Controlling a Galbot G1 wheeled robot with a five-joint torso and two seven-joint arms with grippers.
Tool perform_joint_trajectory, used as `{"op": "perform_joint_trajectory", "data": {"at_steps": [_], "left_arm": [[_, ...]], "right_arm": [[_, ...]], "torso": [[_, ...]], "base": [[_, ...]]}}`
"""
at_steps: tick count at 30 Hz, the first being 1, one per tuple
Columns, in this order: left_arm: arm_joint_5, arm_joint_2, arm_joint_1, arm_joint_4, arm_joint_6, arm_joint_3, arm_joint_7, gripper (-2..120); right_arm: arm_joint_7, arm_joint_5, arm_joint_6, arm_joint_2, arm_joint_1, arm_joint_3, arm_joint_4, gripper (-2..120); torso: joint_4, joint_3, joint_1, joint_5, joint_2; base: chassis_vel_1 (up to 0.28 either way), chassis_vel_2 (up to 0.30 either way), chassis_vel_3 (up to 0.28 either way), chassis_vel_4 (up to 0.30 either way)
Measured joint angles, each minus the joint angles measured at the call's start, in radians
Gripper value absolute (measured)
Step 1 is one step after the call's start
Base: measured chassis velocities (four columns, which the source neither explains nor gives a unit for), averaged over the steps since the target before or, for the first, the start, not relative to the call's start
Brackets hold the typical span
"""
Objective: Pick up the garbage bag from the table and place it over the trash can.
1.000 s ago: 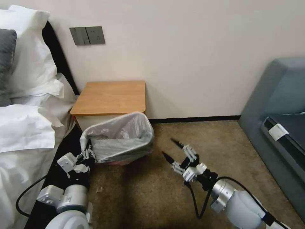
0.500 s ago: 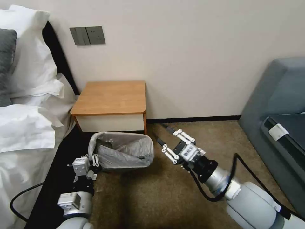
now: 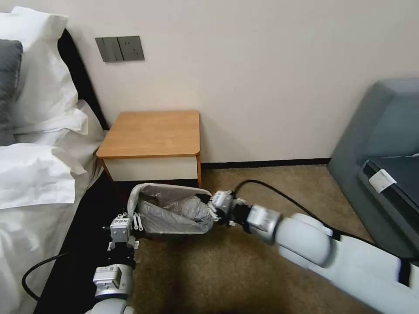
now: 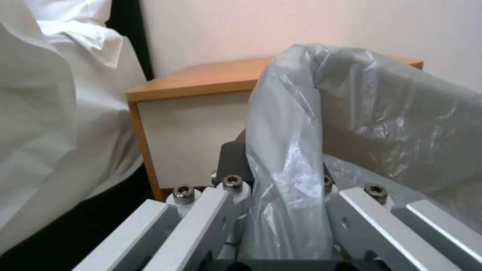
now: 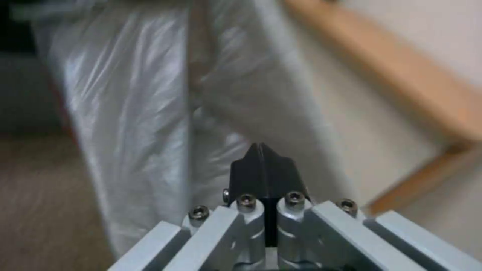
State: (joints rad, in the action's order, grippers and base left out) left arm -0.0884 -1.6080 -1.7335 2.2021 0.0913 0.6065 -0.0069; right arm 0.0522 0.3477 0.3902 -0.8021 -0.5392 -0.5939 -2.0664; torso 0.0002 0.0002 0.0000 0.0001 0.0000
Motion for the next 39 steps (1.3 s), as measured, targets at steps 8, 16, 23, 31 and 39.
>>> {"op": "perform_joint_trajectory", "data": {"at_steps": [8, 16, 23, 31, 39], "left_arm": [[0.000, 0.000, 0.010, -0.019, -0.001, 0.001, 0.006, 9], [-0.002, 0.000, 0.009, -0.022, 0.001, -0.005, 0.012, 9], [-0.014, 0.000, 0.003, 0.002, 0.001, -0.017, 0.014, 9], [-0.032, 0.000, -0.009, 0.026, 0.005, -0.043, 0.014, 9], [-0.040, 0.000, -0.013, 0.024, 0.011, -0.062, 0.011, 9]], "right_arm": [[0.002, 0.007, 0.014, -0.115, 0.129, -0.154, 0.143, 0], [0.005, 0.004, 0.014, -0.203, 0.214, -0.237, 0.254, 0], [0.004, 0.002, 0.014, -0.311, 0.294, -0.309, 0.426, 0], [-0.003, -0.021, 0.009, -0.404, 0.308, -0.354, 0.565, 0], [-0.003, -0.032, 0.000, -0.432, 0.306, -0.362, 0.596, 0]], "torso": [[-0.0002, 0.000, 0.000, -0.0004, 0.000], [-0.0002, 0.000, 0.000, -0.0002, 0.000], [-0.0001, 0.000, 0.000, -0.0004, 0.000], [-0.0002, 0.000, 0.000, -0.0001, 0.000], [0.0000, 0.000, 0.000, -0.0002, 0.000]], "base": [[0.000, 0.000, 0.000, 0.000], [0.000, 0.000, 0.000, 0.000], [0.000, 0.000, 0.000, 0.000], [0.000, 0.000, 0.000, 0.000], [0.000, 0.000, 0.000, 0.000]]}}
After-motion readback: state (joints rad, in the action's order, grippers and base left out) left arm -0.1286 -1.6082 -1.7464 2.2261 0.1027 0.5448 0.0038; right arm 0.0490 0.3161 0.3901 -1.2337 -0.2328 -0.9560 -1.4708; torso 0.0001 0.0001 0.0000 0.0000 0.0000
